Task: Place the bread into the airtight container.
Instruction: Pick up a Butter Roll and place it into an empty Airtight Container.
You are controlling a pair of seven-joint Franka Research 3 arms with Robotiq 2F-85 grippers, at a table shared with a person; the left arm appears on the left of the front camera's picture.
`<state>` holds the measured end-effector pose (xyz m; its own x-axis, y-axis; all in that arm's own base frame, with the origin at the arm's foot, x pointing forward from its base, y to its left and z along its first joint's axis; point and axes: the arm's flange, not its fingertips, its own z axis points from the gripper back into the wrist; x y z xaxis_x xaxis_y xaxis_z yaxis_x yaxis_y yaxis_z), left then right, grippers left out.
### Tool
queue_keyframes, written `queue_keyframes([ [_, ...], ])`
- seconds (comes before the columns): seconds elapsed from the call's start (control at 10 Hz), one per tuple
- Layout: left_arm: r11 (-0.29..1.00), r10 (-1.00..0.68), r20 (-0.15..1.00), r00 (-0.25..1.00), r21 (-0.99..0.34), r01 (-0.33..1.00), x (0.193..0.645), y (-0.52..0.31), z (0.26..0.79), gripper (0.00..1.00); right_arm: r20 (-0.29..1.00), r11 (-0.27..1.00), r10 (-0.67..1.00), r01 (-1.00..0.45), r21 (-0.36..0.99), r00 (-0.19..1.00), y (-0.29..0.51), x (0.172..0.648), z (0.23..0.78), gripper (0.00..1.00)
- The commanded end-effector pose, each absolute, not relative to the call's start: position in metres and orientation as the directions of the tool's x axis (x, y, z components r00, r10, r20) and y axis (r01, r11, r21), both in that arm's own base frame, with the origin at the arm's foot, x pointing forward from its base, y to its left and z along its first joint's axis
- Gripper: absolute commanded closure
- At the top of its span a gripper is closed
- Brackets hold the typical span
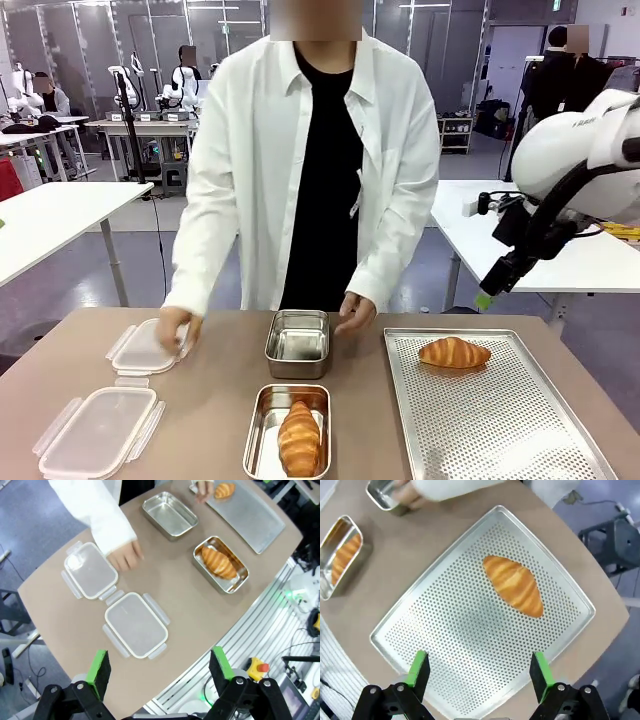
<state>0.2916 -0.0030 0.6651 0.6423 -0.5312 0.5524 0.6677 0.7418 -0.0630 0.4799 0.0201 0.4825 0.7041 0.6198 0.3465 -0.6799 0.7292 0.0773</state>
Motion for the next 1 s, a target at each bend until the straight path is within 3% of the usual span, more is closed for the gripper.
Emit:
queue_keyframes([
  [0.0, 0.728, -0.545, 0.554, 0.630, -0.059, 0.683, 0.292, -0.002, 0.666, 0.00, 0.459, 0.733, 0.509, -0.646, 0.211, 0.728, -0.066, 0.442, 0.519, 0.00],
  [0.3, 0.728, -0.545, 0.554, 0.630, -0.059, 0.683, 0.292, -0.002, 0.666, 0.00, 0.563, 0.800, 0.306, -0.528, 0.286, 0.768, -0.184, 0.346, 0.551, 0.00],
  [0.4, 0.728, -0.545, 0.554, 0.630, -0.059, 0.683, 0.292, -0.002, 0.666, 0.00, 0.542, 0.832, 0.279, -0.481, 0.275, 0.793, -0.200, 0.320, 0.551, 0.00],
  [0.7, 0.728, -0.545, 0.554, 0.630, -0.059, 0.683, 0.292, -0.002, 0.666, 0.00, 0.527, 0.881, 0.227, -0.404, 0.247, 0.819, -0.210, 0.291, 0.546, 0.00],
  [0.9, 0.728, -0.545, 0.554, 0.630, -0.059, 0.683, 0.292, -0.002, 0.666, 0.00, 0.545, 0.854, 0.243, -0.443, 0.272, 0.803, -0.230, 0.291, 0.560, 0.00],
])
